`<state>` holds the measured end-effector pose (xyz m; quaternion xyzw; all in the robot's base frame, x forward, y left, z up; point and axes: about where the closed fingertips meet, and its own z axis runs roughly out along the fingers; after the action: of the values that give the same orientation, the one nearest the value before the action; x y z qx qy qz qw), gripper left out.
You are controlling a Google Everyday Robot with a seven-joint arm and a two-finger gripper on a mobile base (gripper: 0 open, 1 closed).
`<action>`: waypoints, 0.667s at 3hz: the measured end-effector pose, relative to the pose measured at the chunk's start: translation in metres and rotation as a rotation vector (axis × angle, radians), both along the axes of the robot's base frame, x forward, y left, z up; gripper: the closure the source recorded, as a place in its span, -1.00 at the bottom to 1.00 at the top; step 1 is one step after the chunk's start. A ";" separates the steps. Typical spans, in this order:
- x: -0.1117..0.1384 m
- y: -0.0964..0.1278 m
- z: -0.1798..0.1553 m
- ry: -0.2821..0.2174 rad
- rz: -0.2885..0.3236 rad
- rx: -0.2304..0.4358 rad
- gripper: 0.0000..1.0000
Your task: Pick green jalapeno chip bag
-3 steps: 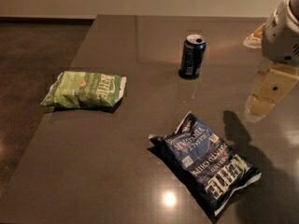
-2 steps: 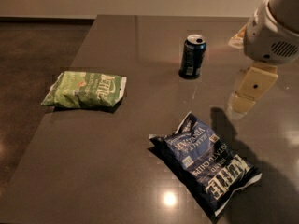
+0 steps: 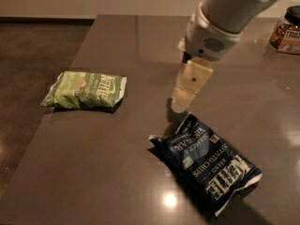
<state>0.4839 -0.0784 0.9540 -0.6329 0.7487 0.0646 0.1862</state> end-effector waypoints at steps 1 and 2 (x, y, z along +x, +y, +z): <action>0.014 0.044 -0.004 0.018 0.043 0.052 -1.00; 0.036 0.095 -0.011 0.015 0.074 0.094 -1.00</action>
Offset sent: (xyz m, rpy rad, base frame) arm 0.0681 0.1584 -0.0202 0.1497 0.0119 0.1079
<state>0.5203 0.0164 0.9433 -0.6503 0.7222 0.1115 0.2077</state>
